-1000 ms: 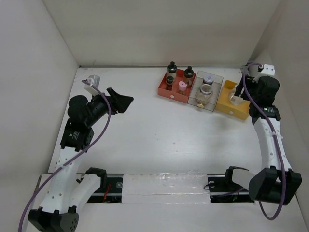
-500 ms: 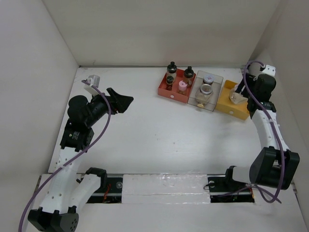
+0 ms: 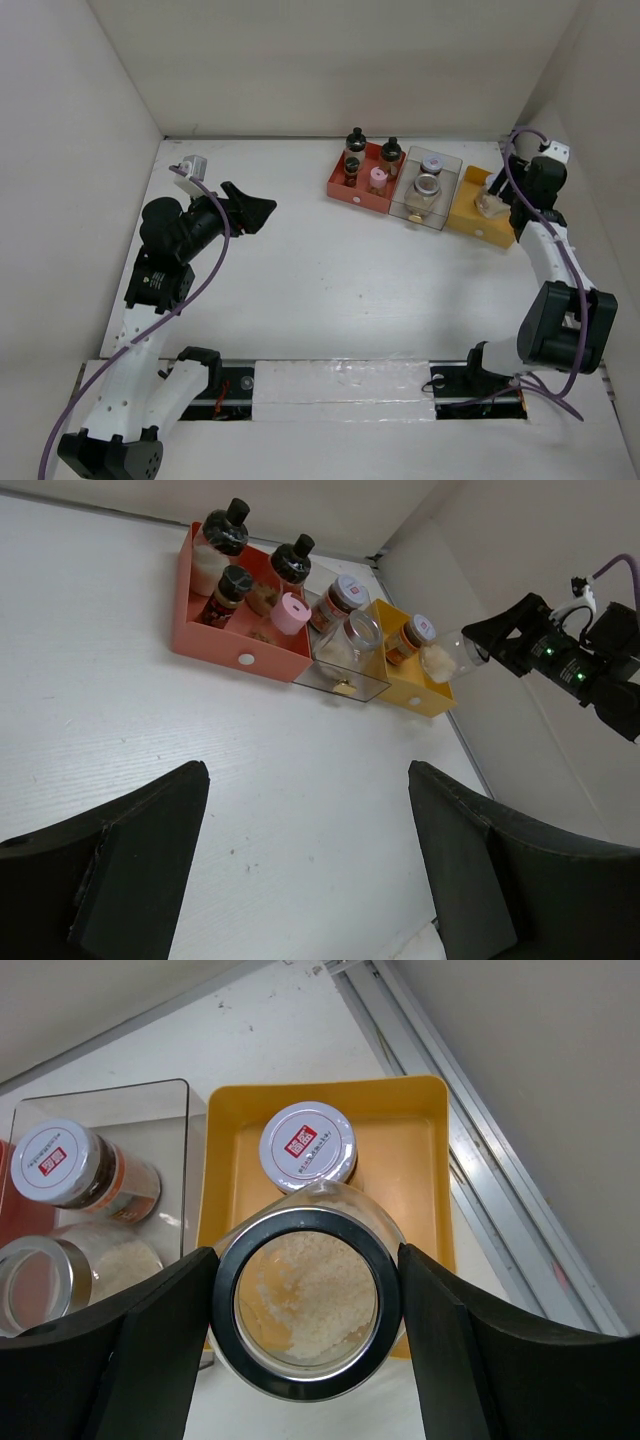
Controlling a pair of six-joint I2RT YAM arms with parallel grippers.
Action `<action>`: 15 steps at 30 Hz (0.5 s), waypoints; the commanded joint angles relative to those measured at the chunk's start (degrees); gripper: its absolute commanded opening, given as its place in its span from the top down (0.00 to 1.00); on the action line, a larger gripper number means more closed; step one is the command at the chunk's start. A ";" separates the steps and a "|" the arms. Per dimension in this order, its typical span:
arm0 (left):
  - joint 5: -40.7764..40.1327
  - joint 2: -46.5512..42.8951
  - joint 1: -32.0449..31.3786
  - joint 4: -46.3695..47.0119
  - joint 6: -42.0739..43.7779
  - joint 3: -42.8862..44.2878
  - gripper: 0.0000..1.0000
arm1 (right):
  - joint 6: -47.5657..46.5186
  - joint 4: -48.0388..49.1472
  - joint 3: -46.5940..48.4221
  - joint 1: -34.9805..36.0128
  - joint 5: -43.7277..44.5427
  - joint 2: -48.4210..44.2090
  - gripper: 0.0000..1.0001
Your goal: Organize the condiment bottles
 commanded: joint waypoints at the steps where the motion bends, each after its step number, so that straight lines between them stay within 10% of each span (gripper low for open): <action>1: 0.72 -0.32 -0.11 2.68 -0.17 -0.48 0.23 | 1.49 8.38 -0.33 -0.33 1.71 -0.86 0.38; 15: 0.72 0.21 -0.11 2.68 -0.17 -0.48 0.23 | 3.08 9.43 -2.01 -0.33 3.38 4.93 0.38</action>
